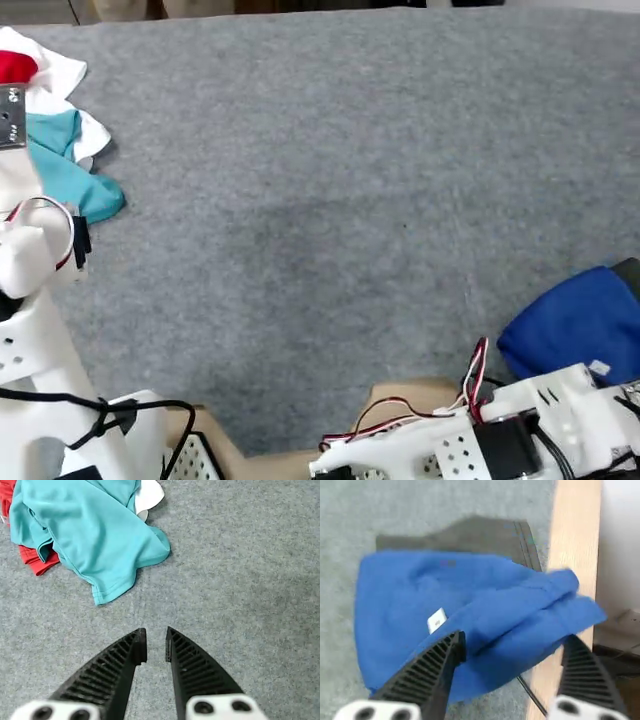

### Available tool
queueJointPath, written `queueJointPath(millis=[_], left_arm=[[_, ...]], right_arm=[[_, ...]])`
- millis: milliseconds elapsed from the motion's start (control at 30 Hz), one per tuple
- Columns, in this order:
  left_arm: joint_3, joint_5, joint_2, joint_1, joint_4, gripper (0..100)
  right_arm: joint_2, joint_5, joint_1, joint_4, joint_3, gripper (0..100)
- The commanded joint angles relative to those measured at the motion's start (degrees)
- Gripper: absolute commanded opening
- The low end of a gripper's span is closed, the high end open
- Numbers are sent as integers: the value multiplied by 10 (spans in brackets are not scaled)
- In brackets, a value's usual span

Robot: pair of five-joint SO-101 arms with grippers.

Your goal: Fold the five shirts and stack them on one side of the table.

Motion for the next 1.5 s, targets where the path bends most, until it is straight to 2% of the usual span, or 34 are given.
queueJointPath(millis=[0,200,333,433,600,767,867,1033,1167,1300,1467], left_arm=[[-25,-2,-5,-3,7,86],[-25,-2,-4,-2,7,86],[-25,-1,-4,-1,6,86],[-25,0,-4,-1,6,86],[-25,0,-4,-1,6,86],[-25,31,-4,-1,6,86],[-22,46,-4,-1,6,86],[16,76,-4,-1,6,86],[33,101,-4,11,5,83],[36,127,-4,60,-18,82],[60,156,-3,103,-82,82]], right_arm=[[-65,11,8,8,-1,327],[-65,40,1,39,-47,328],[-65,47,-67,81,-124,328],[-64,45,-159,141,-191,328],[-22,24,-296,142,-212,327],[75,-22,-480,138,-258,326],[175,-63,-572,126,-287,326],[404,-114,-673,86,-409,326],[615,-84,-739,82,-538,326],[827,-23,-751,81,-694,325],[1071,16,-704,87,-953,293]])
